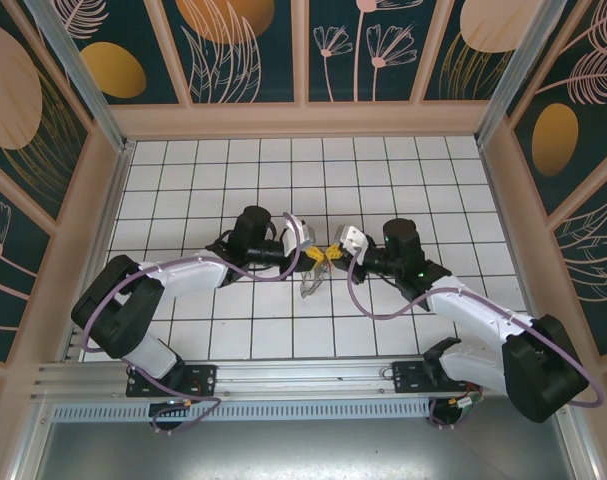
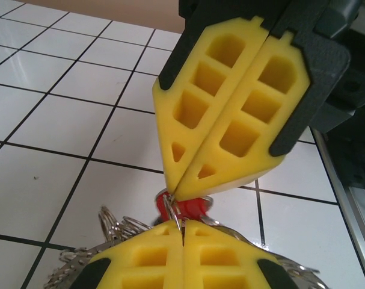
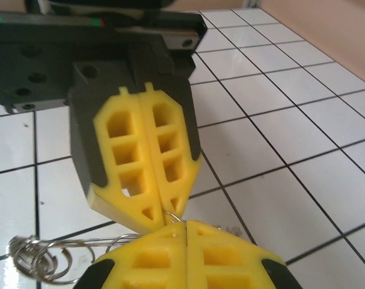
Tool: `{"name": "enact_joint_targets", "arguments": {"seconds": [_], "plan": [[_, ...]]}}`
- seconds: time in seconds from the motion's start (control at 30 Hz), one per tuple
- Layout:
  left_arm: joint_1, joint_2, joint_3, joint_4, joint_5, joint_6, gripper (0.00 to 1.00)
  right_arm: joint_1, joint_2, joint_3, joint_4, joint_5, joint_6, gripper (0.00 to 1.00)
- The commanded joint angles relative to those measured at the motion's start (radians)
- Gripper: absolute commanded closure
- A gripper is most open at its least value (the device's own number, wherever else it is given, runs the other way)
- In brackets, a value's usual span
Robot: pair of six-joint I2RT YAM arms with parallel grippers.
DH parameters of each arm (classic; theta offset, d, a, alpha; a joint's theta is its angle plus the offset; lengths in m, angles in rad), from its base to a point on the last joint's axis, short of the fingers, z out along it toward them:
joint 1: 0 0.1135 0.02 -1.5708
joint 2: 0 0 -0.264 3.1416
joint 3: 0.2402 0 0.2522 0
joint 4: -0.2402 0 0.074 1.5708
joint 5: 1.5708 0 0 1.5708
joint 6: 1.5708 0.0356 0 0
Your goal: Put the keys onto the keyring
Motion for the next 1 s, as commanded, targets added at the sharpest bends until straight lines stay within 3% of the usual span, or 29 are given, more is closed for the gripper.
{"name": "enact_joint_targets", "arguments": {"seconds": [0.0,0.13,0.3,0.5,0.83,0.97], "plan": [[-0.015,-0.005,0.027,0.031,0.085,-0.003,1.00,0.016,-0.015,0.009,0.035,0.156,0.017,1.00],[-0.014,0.001,0.030,0.029,0.082,-0.002,1.00,0.018,-0.025,0.003,0.073,0.100,0.057,1.00],[-0.015,-0.020,0.003,0.058,0.046,-0.001,1.00,-0.005,-0.042,-0.026,0.109,0.120,0.126,1.00],[-0.015,-0.033,-0.051,0.162,-0.005,-0.026,1.00,-0.078,-0.050,-0.047,0.128,-0.022,0.214,1.00],[-0.016,0.003,-0.135,0.355,-0.089,-0.118,1.00,-0.062,-0.074,-0.026,0.159,-0.027,0.252,1.00],[-0.016,0.026,-0.136,0.363,-0.069,-0.138,0.97,-0.043,-0.081,0.000,0.138,-0.059,0.228,1.00]]}}
